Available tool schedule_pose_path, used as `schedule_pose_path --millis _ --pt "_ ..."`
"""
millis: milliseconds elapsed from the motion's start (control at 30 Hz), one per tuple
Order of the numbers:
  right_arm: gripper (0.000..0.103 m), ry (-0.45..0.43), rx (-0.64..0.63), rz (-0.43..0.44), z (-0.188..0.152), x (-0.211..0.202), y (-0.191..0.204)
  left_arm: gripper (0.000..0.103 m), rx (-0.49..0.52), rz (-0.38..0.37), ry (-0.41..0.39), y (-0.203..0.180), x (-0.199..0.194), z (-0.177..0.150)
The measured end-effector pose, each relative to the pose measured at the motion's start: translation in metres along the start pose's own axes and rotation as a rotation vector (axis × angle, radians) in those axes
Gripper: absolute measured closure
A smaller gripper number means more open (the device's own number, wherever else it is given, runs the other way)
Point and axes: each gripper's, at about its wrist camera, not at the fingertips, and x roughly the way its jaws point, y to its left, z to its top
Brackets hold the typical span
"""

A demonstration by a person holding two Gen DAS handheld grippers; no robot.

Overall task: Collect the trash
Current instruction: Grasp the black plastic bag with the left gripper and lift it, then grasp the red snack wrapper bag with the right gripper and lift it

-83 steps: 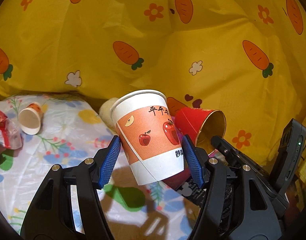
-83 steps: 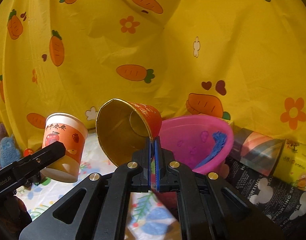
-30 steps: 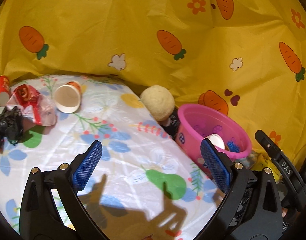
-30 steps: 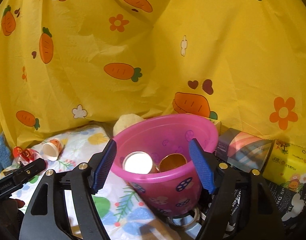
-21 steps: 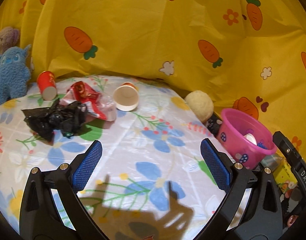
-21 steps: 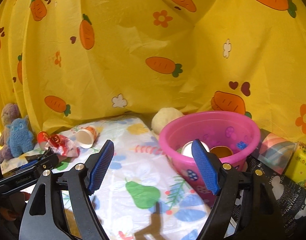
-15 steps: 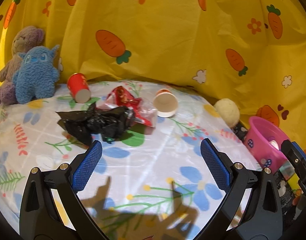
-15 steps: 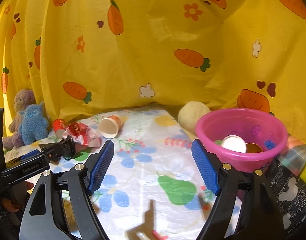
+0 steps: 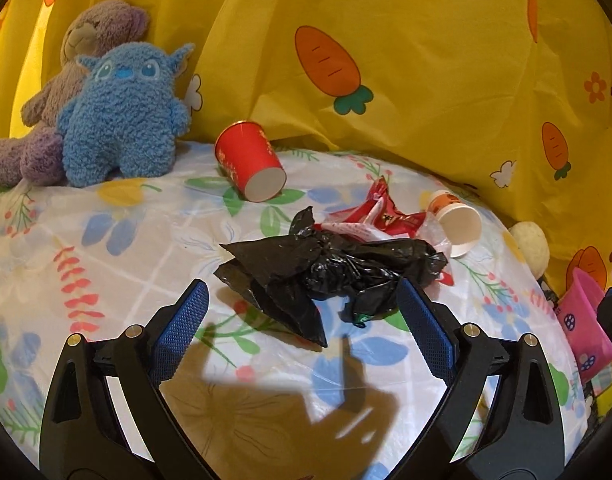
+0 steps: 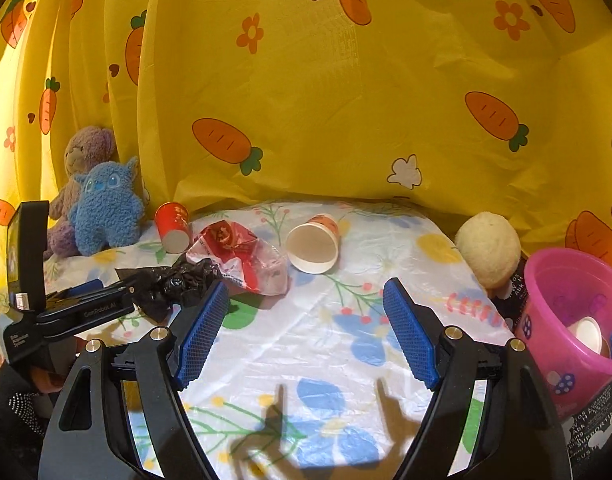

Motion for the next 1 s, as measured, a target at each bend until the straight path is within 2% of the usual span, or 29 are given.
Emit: schedule_pose_path --millis 200,267,333,367,467,600,767,867,1000 --pt "0.025 0.051 -0.015 0.008 0.008 0.033 0.01 0.035 -0.009 -0.027 0.087 0.008 0.036 0.002" --pt "0.025 0.064 -0.031 0.005 0.009 0.041 0.014 0.055 -0.021 -0.067 0.119 0.009 0.044 0.002" --pt "0.025 0.074 -0.049 0.004 0.009 0.049 0.019 0.067 -0.041 -0.1 0.129 0.012 0.046 0.002" --pt "0.025 0.081 -0.056 0.005 0.008 0.052 0.022 0.078 -0.048 -0.114 0.13 0.013 0.047 0.002" --pt "0.025 0.096 -0.074 0.005 0.009 0.061 0.027 0.103 -0.056 -0.143 0.111 0.014 0.043 0.003" --pt "0.025 0.122 -0.098 0.001 0.005 0.074 0.036 0.103 -0.078 -0.208 0.014 0.016 0.02 0.009" --pt "0.025 0.159 -0.117 0.007 0.001 0.09 0.046 0.103 -0.17 -0.222 -0.141 0.033 -0.017 0.02" --pt "0.025 0.184 -0.14 0.023 0.0 0.1 0.057 0.103 -0.226 -0.186 -0.209 0.045 -0.031 0.022" --pt "0.028 0.214 -0.165 0.046 -0.002 0.116 0.075 0.103 -0.251 -0.107 -0.293 0.054 -0.047 0.025"
